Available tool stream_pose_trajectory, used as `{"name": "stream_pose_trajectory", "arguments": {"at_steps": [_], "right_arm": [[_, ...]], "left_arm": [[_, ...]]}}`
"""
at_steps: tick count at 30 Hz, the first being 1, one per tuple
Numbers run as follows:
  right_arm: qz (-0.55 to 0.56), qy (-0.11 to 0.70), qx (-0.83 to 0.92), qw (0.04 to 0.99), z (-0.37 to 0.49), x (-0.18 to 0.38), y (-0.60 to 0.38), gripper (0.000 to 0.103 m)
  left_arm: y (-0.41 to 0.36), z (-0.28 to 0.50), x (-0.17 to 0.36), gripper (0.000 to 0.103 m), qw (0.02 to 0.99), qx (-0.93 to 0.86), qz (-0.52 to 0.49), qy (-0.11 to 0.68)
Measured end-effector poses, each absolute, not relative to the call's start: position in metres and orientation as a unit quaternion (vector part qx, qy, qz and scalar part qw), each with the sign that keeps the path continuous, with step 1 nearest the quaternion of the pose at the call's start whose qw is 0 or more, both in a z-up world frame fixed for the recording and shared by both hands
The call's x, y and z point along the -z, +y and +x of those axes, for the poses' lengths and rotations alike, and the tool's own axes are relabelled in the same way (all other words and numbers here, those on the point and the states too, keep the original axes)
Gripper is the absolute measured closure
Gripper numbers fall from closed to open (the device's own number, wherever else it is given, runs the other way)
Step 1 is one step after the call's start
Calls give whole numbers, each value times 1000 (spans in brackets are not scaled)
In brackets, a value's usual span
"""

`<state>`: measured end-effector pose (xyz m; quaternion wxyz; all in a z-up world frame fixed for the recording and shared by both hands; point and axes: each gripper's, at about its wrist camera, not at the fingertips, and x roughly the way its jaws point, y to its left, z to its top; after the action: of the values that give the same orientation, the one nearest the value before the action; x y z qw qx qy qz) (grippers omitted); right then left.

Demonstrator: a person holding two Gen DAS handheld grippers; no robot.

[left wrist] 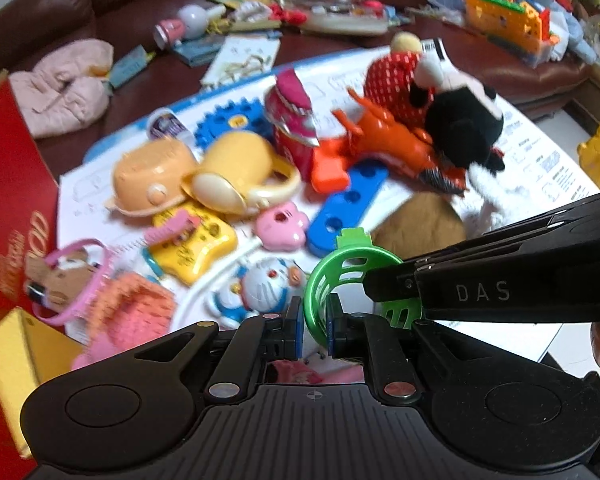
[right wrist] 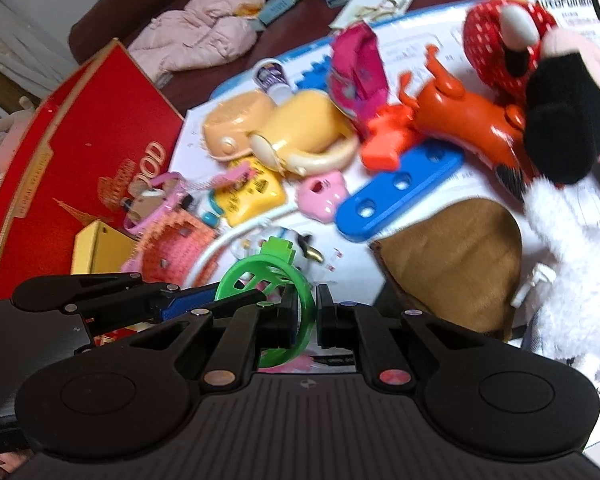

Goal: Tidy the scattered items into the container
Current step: 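Carry the green ring in the right gripper over the red box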

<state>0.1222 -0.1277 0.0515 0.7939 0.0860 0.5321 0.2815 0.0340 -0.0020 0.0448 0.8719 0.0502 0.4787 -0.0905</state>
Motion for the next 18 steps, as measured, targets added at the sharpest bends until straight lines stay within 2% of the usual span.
{"name": "stream_pose_trajectory", "arguments": {"at_steps": [9, 18], "right_arm": [[62, 476, -328, 814, 122, -115, -87, 92], [26, 408, -426, 807, 110, -181, 9, 91]], "left_arm": [[39, 20, -112, 97, 907, 50, 40, 417], [124, -15, -180, 96, 932, -61, 20, 356]]}}
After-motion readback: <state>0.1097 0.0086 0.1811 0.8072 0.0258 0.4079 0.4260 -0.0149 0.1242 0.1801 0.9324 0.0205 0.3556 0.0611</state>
